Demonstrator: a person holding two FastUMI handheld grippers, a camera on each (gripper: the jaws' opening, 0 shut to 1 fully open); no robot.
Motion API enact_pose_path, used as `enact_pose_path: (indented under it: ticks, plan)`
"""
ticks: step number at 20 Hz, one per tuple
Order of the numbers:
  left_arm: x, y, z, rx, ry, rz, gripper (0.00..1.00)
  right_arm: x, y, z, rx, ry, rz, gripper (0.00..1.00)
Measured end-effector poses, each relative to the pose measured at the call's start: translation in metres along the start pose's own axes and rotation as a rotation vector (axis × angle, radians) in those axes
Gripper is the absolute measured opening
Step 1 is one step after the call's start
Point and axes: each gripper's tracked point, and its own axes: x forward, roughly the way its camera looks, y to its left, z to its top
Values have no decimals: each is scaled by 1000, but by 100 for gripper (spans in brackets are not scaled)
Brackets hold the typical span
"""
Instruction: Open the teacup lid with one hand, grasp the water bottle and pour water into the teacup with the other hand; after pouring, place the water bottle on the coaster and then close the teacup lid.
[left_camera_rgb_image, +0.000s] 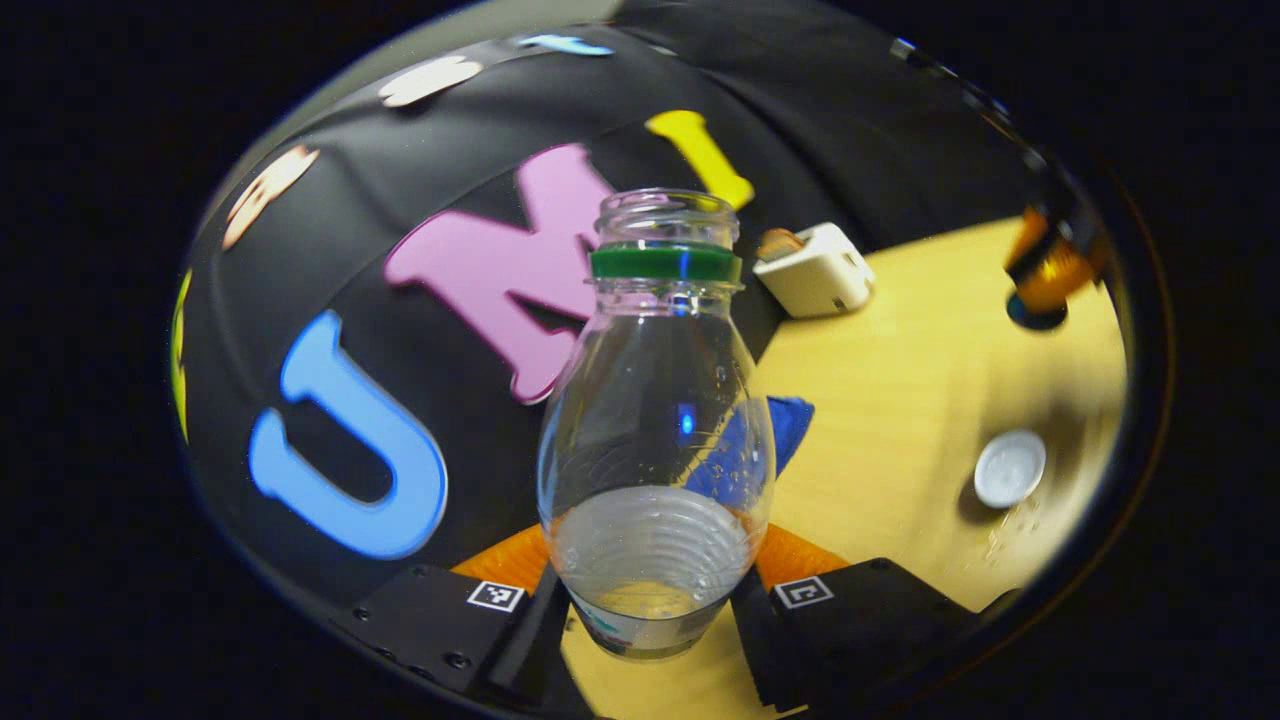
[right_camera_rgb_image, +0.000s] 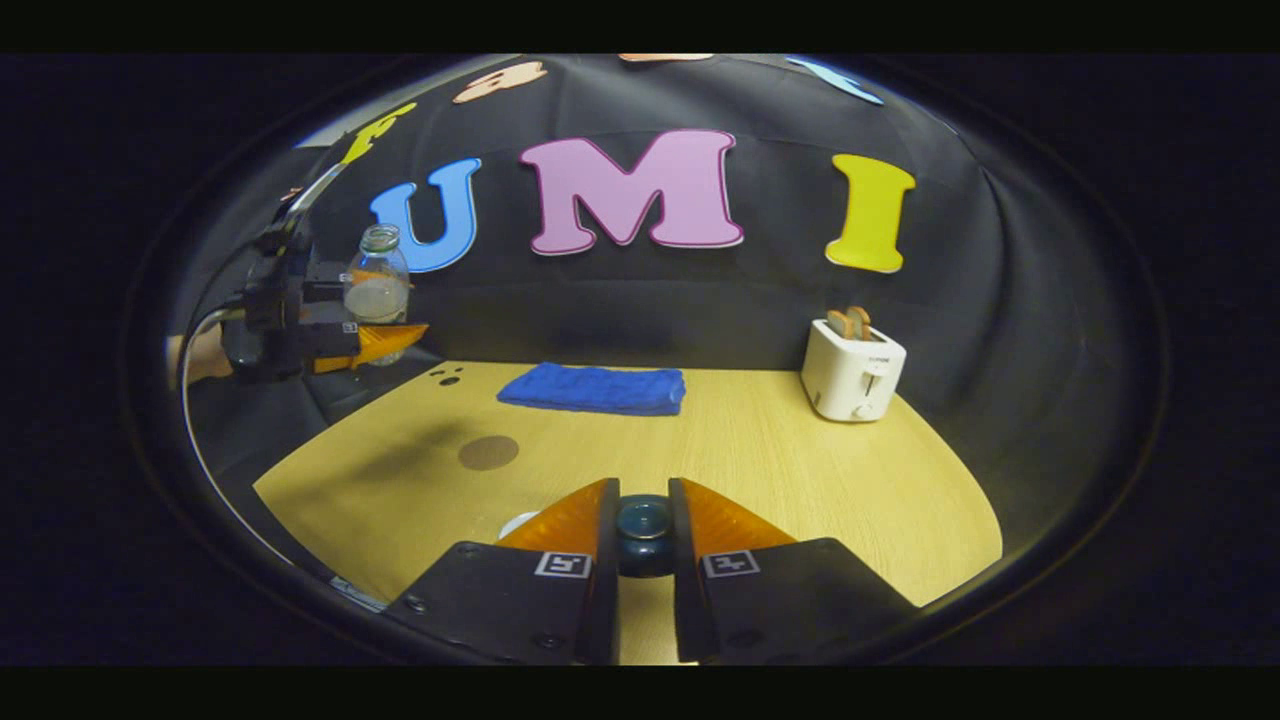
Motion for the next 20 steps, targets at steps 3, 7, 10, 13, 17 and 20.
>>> enact_pose_path:
  ticks: [3, 7, 10, 13, 17, 20]
  plan:
    - [5, -7, -4, -289, -17, 34, 76, 11, 14, 8, -17, -27, 25, 25]
    - [32, -33, -20, -599, -61, 6, 76, 37, 36, -8, -2, -51, 57, 26]
    - [54, -48, -42, -658, -46, 8, 76, 51, 53, -31, 22, -47, 82, 26]
    - [66, -60, -56, -664, -28, -13, 76, 58, 66, -53, 46, -37, 105, 26]
    - [69, -65, -70, -672, -11, -29, 77, 56, 68, -70, 55, -15, 101, 25]
    - [76, -74, -81, -658, 23, -16, 77, 52, 66, -72, 61, -6, 103, 25]
